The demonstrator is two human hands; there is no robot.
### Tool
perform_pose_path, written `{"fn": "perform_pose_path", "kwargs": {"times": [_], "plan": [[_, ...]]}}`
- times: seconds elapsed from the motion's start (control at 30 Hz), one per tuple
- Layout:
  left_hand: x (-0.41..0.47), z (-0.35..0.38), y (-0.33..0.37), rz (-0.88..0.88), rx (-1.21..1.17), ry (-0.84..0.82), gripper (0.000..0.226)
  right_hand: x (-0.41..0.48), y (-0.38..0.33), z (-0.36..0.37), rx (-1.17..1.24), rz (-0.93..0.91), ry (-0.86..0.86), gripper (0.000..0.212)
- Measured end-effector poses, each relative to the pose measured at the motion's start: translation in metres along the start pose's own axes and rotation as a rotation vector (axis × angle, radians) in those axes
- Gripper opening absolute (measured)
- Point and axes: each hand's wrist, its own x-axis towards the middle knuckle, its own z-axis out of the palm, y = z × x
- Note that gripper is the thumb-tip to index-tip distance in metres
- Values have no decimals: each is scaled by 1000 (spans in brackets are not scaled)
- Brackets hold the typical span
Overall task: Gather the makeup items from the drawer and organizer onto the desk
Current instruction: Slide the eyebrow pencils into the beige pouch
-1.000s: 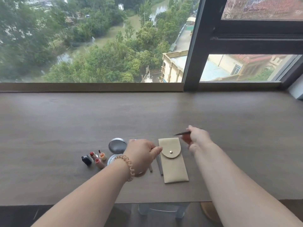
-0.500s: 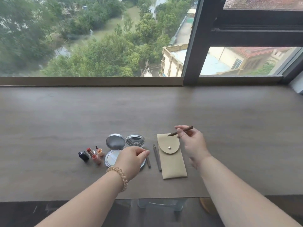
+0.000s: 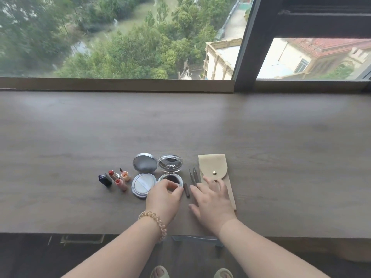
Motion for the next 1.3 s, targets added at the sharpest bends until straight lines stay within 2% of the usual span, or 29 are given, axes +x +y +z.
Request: {"fn": "perform_pose_path", "kwargs": {"times": [0.13, 0.3, 0.4, 0.6, 0.97, 1.3], "plan": [[-4, 5, -4, 99, 223, 9, 9, -1, -1, 10, -64, 2, -9, 61], [-6, 18, -11, 262, 563, -31, 16, 1, 0, 16, -42, 48, -25, 59], [-5, 26, -10, 330, 676, -32, 19, 1, 4, 18, -33, 39, 4, 57], [1, 32, -6, 356, 671, -8, 16, 1, 8, 18, -31, -6, 19, 57], [3, 40, -7, 389, 696, 19, 21, 2, 16, 19, -21, -34, -41, 71], [11, 51, 10, 310, 648, 83, 27, -22, 68, 4, -38, 168, 64, 65]]}}
